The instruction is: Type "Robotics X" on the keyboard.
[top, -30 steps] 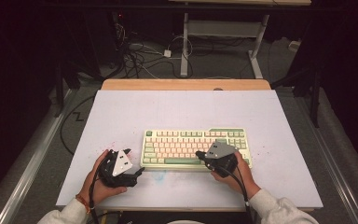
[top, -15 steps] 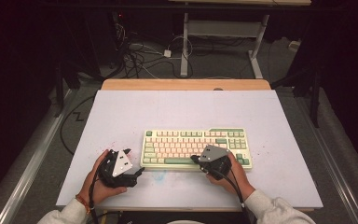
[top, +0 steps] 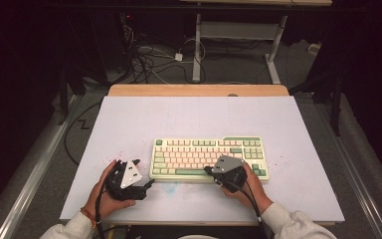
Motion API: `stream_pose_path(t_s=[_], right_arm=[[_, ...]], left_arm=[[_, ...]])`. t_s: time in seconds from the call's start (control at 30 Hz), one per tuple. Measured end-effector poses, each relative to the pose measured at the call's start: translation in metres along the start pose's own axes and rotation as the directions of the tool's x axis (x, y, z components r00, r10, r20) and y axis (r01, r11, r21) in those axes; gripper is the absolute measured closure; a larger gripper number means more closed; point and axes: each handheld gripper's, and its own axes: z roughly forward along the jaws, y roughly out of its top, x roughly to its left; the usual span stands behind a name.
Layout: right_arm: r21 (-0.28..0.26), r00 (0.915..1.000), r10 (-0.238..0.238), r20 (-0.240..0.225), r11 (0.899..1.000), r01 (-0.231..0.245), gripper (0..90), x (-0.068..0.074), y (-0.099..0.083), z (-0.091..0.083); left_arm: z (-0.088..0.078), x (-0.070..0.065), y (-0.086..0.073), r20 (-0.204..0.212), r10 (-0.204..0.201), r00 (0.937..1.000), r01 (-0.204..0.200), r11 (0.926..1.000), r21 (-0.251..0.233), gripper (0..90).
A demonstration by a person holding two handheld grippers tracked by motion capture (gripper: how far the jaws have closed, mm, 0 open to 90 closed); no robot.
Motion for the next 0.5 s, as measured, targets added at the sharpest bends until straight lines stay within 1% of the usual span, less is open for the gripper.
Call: stream_pose_path(t_s=[0.2, 0.27, 0.5], right_arm=[[-0.016, 0.9998, 0.017, 0.009, 1.0, -0.016, 90.0, -0.003, 0.0, -0.005], [-0.026, 0.9999, 0.015, 0.007, 1.0, -0.015, 90.0, -0.004, 0.0, -0.008], [-0.056, 0.9994, 0.024, 0.024, 0.998, -0.022, 90.0, -0.008, 0.001, -0.018]], left_arm=[[0.0, 0.0, 0.0, -0.001, 0.006, 1.0, -0.006, 1.0, 0.002, 20.1], [0.0, 0.0, 0.0, -0.005, 0.014, 0.9999, -0.014, 0.9999, 0.005, 20.7], [0.0, -0.001, 0.0, 0.0, 0.015, 0.9999, -0.015, 0.9998, 0.01, 20.8]])
